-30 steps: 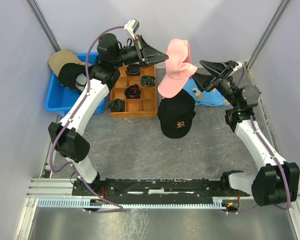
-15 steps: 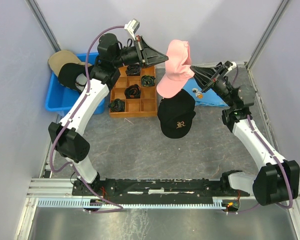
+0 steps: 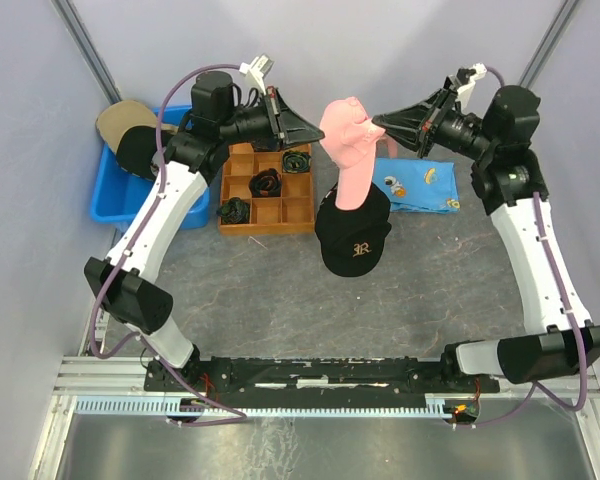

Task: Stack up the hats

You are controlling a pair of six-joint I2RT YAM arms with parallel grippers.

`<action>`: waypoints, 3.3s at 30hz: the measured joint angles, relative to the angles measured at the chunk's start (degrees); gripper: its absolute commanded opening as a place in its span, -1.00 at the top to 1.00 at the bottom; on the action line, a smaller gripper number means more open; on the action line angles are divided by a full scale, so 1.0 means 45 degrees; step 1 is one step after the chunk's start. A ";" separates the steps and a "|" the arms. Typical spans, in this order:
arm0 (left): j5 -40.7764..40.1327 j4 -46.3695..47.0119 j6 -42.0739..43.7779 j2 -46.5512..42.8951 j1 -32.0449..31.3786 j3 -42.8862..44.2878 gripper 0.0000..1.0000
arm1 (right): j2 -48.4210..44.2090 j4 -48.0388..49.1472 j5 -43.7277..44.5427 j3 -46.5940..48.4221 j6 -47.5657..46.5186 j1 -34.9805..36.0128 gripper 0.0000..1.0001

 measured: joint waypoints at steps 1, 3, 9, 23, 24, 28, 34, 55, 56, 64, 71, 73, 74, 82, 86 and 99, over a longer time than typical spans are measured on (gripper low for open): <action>-0.0107 -0.0369 0.0170 -0.0083 0.0019 0.0044 0.94 | 0.0097 -0.1200 -0.0063 0.0772 -0.1175 0.0005 1.00; -0.0170 -0.0884 0.0437 -0.0223 0.0015 0.0112 0.94 | 0.0097 -0.2861 -0.0272 0.1409 -0.3002 -0.0005 1.00; -0.0491 -0.1957 0.0733 -0.0442 0.0058 0.0112 0.94 | 0.0787 -0.5251 -0.0787 0.1161 -0.5459 -0.0063 1.00; -0.0505 -0.2375 0.0126 -0.0500 -0.0389 -0.0345 0.94 | 0.2288 -0.6863 -0.1506 0.1103 -0.8111 -0.1083 0.90; -0.0525 -0.2375 -0.0005 -0.0549 -0.0491 -0.0554 0.94 | 0.2331 -0.6863 -0.1530 0.1107 -0.8140 -0.1253 0.90; -0.0597 -0.2404 -0.0520 -0.0772 -0.0874 -0.1413 0.94 | 0.2458 -0.6863 -0.1690 0.1117 -0.8121 -0.1710 0.87; -0.0971 -0.2458 -0.1549 -0.1384 -0.1744 -0.2414 0.94 | 0.2599 -0.6858 -0.1763 0.1137 -0.7990 -0.1792 0.87; -0.1860 -0.3395 -0.2667 -0.1919 -0.3215 -0.2851 0.94 | 0.3123 -0.7475 -0.1715 0.0267 -0.8937 -0.1962 0.62; -0.2040 -0.3546 -0.2594 -0.1923 -0.3109 -0.2841 0.94 | 0.3186 -0.7601 -0.1710 0.0214 -0.9102 -0.1967 0.60; -0.3308 -0.3934 -0.2225 -0.3570 0.0034 -0.5017 0.94 | 0.3619 -0.9058 -0.1171 -0.0005 -1.0846 -0.2210 0.42; -0.3925 -0.3473 -0.2069 -0.4371 0.1064 -0.6654 0.94 | 0.4163 -1.0025 -0.0432 -0.0306 -1.2148 -0.2273 0.33; -0.3973 -0.3201 -0.2011 -0.4371 0.1020 -0.7252 0.94 | 0.4294 -1.0287 -0.0155 -0.0335 -1.2522 -0.2268 0.29; -0.3993 -0.3181 -0.2011 -0.4367 0.1020 -0.7402 0.94 | 0.4308 -1.0346 -0.0092 -0.0355 -1.2599 -0.2268 0.28; -0.3963 -0.1719 -0.2006 -0.4075 0.1020 -0.8573 0.94 | 0.4386 -1.0375 0.0874 -0.1103 -1.3260 -0.2283 0.23; -0.3750 -0.1010 -0.2006 -0.3633 0.1005 -0.8874 0.94 | 0.4439 -1.0239 0.1341 -0.1506 -1.3304 -0.2283 0.21; -0.3342 0.1200 -0.2268 -0.2861 0.0549 -0.9573 0.93 | 0.3381 -1.0273 0.2730 -0.1797 -1.3410 -0.2327 0.07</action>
